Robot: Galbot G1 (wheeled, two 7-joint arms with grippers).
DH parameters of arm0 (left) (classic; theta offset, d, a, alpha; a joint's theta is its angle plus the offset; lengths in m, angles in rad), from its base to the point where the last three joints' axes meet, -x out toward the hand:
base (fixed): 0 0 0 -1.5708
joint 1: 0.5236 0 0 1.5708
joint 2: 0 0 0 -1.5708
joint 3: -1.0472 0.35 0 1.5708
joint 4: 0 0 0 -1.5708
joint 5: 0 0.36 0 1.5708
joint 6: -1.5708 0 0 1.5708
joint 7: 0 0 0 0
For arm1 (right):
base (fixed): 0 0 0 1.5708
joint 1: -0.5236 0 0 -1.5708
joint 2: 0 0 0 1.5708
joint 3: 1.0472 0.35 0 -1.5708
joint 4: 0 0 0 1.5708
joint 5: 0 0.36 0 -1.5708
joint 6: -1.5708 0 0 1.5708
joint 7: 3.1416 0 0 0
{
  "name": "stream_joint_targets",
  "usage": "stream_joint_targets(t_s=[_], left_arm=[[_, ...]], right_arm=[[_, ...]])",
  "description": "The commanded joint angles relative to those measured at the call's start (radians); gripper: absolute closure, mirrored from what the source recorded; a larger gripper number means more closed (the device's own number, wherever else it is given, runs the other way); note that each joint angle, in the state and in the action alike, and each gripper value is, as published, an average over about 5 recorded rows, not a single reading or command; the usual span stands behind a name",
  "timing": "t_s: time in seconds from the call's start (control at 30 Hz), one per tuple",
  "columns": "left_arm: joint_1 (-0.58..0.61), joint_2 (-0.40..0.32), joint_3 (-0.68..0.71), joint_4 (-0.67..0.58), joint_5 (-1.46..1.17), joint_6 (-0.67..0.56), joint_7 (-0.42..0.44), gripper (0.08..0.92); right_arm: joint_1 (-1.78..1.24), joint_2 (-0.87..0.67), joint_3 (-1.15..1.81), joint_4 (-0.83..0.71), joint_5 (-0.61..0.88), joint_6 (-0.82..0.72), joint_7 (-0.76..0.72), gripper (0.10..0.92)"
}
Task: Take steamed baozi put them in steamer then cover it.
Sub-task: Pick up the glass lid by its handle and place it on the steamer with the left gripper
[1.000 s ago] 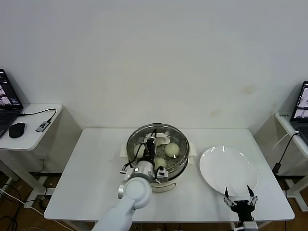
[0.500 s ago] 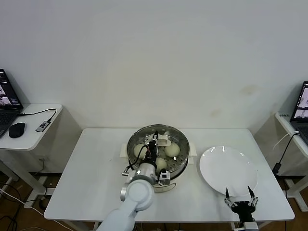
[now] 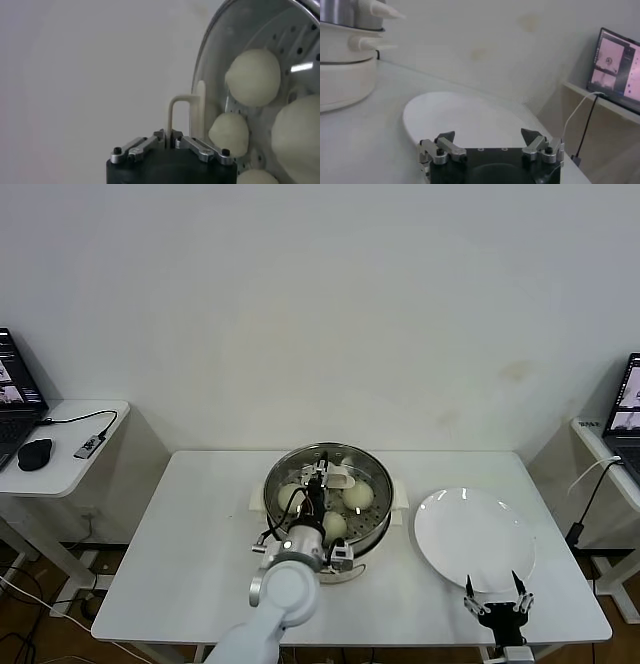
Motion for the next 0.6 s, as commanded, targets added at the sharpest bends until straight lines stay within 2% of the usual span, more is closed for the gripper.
stream_joint_targets(t_s=[0.03, 0.27, 0.33, 0.4, 0.5, 0.53, 0.6], left_arm=[[0.065, 0.032, -0.003, -0.102, -0.023, -0.004, -0.008, 0.58], [0.235, 0.144, -0.065, -0.332, -0.14, -0.033, -0.08, 0.372], [0.308, 0.186, -0.113, -0.412, -0.252, -0.049, -0.134, 0.32], [0.394, 0.23, -0.171, -0.47, -0.429, -0.079, -0.224, 0.26], [0.549, 0.275, -0.32, -0.495, -0.825, -0.215, -0.42, 0.198], [0.596, 0.274, -0.384, -0.483, -0.979, -0.301, -0.467, 0.19], [0.669, 0.256, -0.506, -0.421, -1.244, -0.497, -0.502, 0.18]], right_arm=[[-0.002, 0.0, -0.004, 0.004, -0.003, 0.001, -0.001, 0.203], [-0.006, -0.001, 0.002, 0.005, -0.001, 0.004, -0.003, 0.203], [-0.009, -0.001, 0.003, 0.006, 0.001, 0.008, -0.005, 0.203], [-0.01, -0.005, 0.001, 0.006, 0.015, 0.032, -0.011, 0.203], [-0.022, -0.025, -0.022, 0.011, 0.073, 0.085, -0.02, 0.203], [-0.029, -0.034, -0.034, 0.014, 0.092, 0.101, -0.022, 0.203], [-0.044, -0.053, -0.057, 0.021, 0.123, 0.12, -0.025, 0.203]])
